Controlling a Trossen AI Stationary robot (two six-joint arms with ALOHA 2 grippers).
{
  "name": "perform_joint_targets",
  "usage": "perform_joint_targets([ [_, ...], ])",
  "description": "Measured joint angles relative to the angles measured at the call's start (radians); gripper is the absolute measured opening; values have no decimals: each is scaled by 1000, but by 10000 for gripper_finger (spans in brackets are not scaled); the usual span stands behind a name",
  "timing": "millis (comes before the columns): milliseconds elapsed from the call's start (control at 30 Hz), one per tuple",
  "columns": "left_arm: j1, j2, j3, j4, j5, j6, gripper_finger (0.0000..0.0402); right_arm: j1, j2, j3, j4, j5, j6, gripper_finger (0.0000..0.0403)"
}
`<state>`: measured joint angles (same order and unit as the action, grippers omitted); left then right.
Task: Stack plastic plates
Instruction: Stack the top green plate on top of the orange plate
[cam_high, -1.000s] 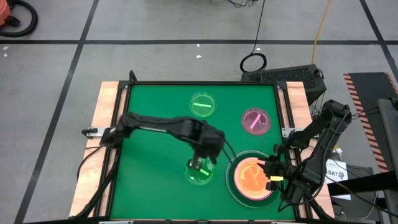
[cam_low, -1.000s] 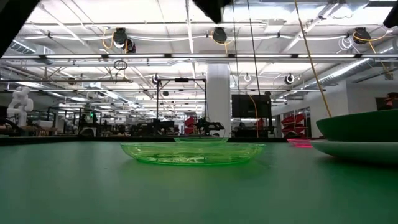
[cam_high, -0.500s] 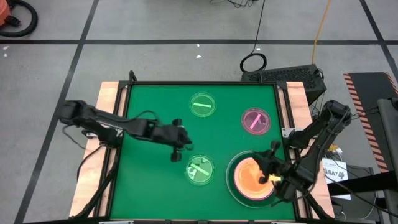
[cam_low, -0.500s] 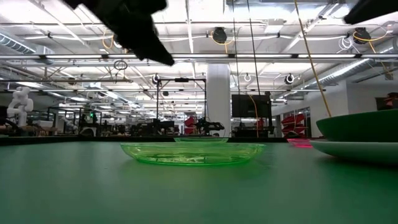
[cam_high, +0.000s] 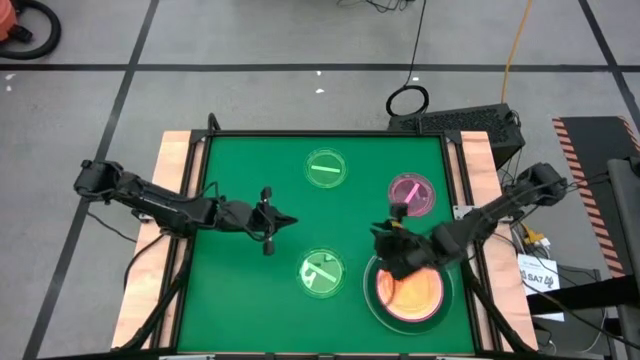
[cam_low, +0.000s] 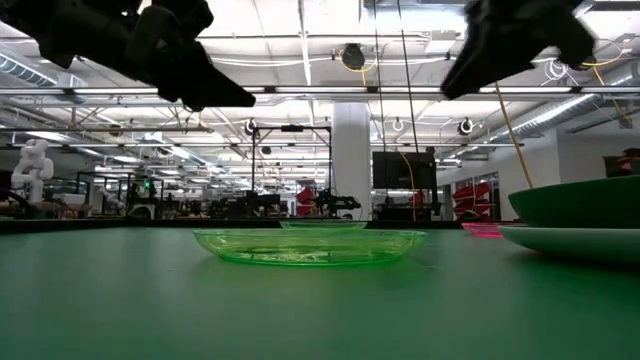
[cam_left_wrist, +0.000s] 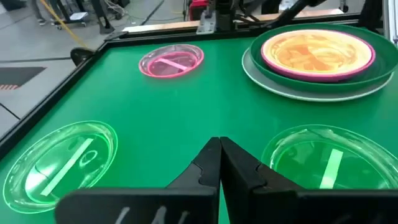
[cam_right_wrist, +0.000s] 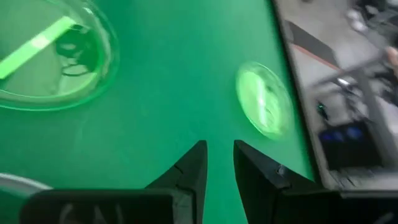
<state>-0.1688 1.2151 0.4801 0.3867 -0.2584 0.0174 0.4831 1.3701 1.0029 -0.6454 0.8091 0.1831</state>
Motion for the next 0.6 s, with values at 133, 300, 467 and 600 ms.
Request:
perform_joint_targets([
  [133, 2, 0, 1, -32, 0, 1, 8, -139, 0, -57, 224, -191, -231, 75],
  [300, 2, 1, 1, -60, -3, 86, 8, -313, 3, -103, 406, -382, -318, 75],
  [467, 11, 12, 1, -77, -3, 55, 8, -446, 19, -119, 484, -503, -351, 75],
  [600, 31, 20, 2, -67, -4, 53, 8, -529, 38, -117, 528, -562, -401, 75],
])
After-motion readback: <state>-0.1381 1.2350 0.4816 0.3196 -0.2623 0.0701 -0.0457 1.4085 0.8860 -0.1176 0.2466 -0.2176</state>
